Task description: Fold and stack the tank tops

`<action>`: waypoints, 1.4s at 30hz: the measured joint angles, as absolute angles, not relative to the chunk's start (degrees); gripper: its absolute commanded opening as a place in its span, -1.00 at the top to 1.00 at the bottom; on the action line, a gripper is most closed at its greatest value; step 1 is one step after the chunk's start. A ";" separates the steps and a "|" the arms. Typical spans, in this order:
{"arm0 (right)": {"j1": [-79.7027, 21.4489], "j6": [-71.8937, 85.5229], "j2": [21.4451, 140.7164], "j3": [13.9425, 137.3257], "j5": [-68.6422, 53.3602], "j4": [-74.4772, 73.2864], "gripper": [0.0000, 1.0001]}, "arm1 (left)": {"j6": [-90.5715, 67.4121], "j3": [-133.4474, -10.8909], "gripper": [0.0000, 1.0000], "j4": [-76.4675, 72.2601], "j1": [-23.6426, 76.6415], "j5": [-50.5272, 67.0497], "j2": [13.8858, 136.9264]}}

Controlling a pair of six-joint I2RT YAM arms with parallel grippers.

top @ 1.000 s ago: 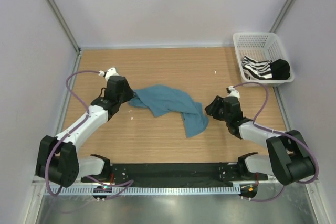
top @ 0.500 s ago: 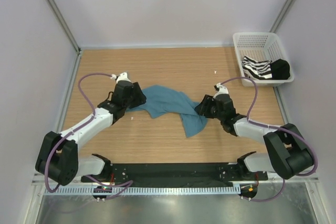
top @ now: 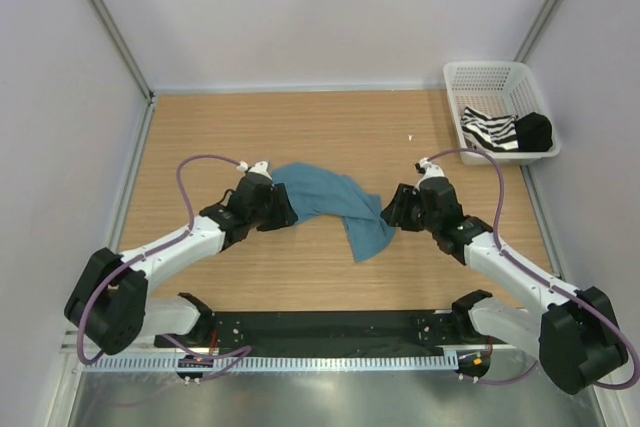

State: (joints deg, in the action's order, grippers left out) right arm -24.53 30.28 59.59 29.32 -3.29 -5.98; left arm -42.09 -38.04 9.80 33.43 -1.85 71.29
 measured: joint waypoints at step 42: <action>-36.38 29.06 84.40 45.84 19.92 -23.07 0.97 | -43.27 -44.38 1.00 14.31 23.31 -3.95 74.52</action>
